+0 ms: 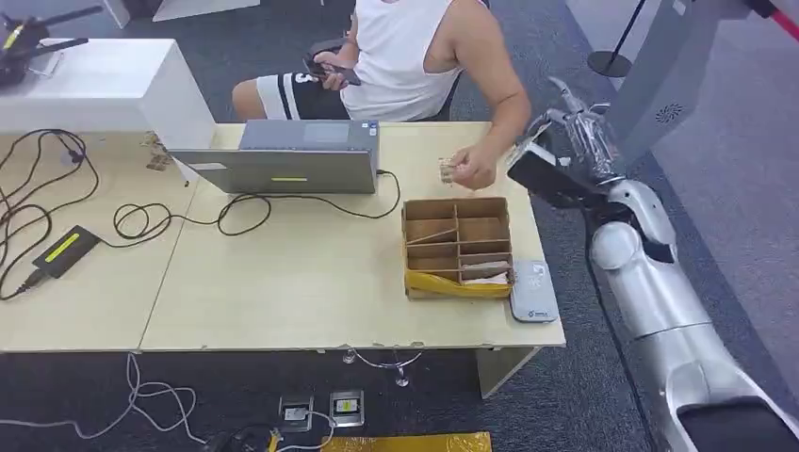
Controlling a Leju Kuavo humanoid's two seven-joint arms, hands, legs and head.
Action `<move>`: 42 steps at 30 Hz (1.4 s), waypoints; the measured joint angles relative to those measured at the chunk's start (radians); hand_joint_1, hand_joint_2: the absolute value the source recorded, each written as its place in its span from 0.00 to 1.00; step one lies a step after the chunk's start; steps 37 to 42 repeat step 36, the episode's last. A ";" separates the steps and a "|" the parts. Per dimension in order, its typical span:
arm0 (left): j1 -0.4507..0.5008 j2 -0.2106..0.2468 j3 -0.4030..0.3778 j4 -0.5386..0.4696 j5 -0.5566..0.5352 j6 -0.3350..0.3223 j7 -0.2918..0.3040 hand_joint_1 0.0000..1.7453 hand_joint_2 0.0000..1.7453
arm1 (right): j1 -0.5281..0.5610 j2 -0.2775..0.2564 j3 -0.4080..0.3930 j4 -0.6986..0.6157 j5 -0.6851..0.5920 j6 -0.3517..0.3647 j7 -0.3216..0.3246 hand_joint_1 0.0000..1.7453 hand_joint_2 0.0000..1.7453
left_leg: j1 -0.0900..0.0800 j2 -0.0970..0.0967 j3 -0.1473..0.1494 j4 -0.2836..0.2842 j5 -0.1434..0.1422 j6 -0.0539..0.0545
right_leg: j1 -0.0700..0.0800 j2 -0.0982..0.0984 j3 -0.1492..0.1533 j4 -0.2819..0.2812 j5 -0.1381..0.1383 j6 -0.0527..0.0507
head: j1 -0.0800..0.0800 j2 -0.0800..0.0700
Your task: Pass the card to the sensor for recognition and then transmit it.
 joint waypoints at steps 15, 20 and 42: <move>-0.019 -0.008 0.000 0.000 -0.024 -0.007 -0.002 0.00 0.00 | -0.230 0.002 0.043 0.252 0.093 -0.001 -0.068 1.00 1.00 | 0.000 -0.001 -0.001 0.000 0.000 0.000 | 0.000 -0.002 0.000 0.000 0.000 0.000 | 0.000 0.000; -0.018 -0.010 0.000 0.000 -0.024 -0.002 -0.002 0.00 0.00 | -0.286 0.011 0.078 0.384 0.143 0.012 -0.034 1.00 1.00 | 0.000 -0.001 -0.001 0.000 0.000 0.000 | 0.000 -0.002 0.000 0.000 0.000 0.000 | 0.000 0.000; -0.015 -0.014 0.000 0.000 -0.024 0.014 -0.001 0.00 0.00 | -0.306 0.022 0.141 0.565 0.157 -0.111 -0.058 0.00 1.00 | 0.000 -0.001 -0.001 0.000 0.000 0.000 | 0.000 -0.001 0.000 0.000 0.000 0.000 | 0.000 0.000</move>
